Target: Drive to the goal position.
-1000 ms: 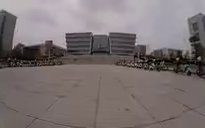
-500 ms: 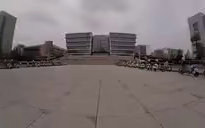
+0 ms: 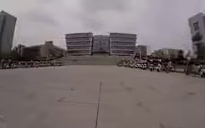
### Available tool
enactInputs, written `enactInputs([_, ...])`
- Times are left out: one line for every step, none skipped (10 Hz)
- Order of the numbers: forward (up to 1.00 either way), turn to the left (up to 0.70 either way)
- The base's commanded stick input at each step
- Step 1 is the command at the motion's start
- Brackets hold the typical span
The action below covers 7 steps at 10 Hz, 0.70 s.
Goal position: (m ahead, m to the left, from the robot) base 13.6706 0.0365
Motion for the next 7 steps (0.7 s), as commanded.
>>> enactInputs([1.0, 0.35])
enactInputs([1.0, 0.27])
enactInputs([1.0, 0.0])
enactInputs([1.0, 0.0])
enactInputs([1.0, 0.24])
enactInputs([1.0, 0.22])
enactInputs([1.0, 0.11])
